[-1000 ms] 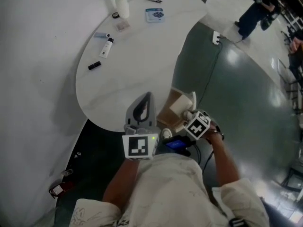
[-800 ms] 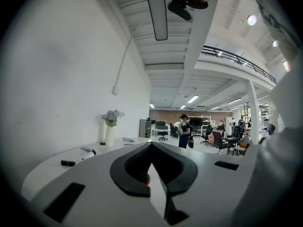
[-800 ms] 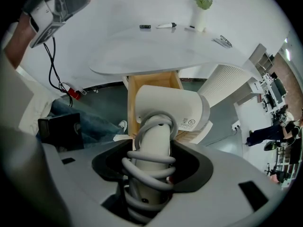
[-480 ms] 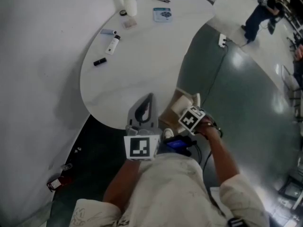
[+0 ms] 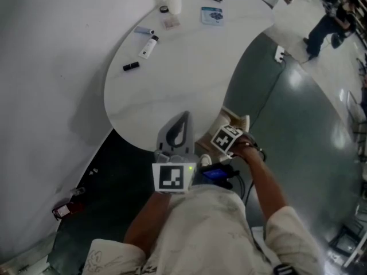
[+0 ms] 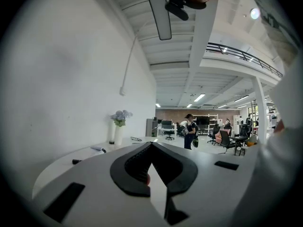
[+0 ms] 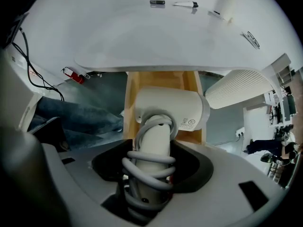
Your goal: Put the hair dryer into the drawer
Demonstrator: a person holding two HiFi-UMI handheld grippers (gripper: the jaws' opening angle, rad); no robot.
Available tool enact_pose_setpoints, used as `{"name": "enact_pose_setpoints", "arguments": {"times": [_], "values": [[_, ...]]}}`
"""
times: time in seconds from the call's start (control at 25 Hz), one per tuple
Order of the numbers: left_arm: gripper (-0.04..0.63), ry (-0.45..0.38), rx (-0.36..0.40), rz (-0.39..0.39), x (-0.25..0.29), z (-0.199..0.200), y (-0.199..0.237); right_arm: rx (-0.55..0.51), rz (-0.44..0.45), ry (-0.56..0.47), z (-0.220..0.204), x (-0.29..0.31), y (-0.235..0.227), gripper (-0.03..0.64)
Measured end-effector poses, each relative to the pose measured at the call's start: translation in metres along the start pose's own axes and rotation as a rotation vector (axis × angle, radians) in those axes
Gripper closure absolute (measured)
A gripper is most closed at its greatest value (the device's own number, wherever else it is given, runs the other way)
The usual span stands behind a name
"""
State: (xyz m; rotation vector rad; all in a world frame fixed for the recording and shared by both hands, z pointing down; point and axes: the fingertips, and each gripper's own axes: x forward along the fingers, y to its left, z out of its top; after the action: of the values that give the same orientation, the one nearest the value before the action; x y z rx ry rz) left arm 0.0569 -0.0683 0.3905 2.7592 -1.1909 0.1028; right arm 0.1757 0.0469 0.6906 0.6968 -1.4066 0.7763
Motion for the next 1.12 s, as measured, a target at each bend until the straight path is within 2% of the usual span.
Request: {"name": "enact_pose_setpoints", "arguments": {"times": [0.24, 0.4, 0.68, 1.12], "values": [[0.594, -0.007, 0.007, 0.025, -0.003, 0.001, 0.009, -0.013, -0.044, -0.052, 0.016, 0.008, -0.009, 0.36], [0.594, -0.004, -0.001, 0.04, -0.006, -0.001, 0.014, -0.022, -0.019, -0.096, 0.027, 0.015, -0.004, 0.36], [0.594, 0.006, 0.003, 0.051, -0.011, -0.004, 0.015, -0.014, -0.038, -0.115, 0.033, 0.027, -0.003, 0.36], [0.594, 0.02, 0.015, 0.073, -0.014, -0.008, 0.02, -0.007, -0.066, -0.268, 0.062, 0.033, -0.005, 0.36]]}}
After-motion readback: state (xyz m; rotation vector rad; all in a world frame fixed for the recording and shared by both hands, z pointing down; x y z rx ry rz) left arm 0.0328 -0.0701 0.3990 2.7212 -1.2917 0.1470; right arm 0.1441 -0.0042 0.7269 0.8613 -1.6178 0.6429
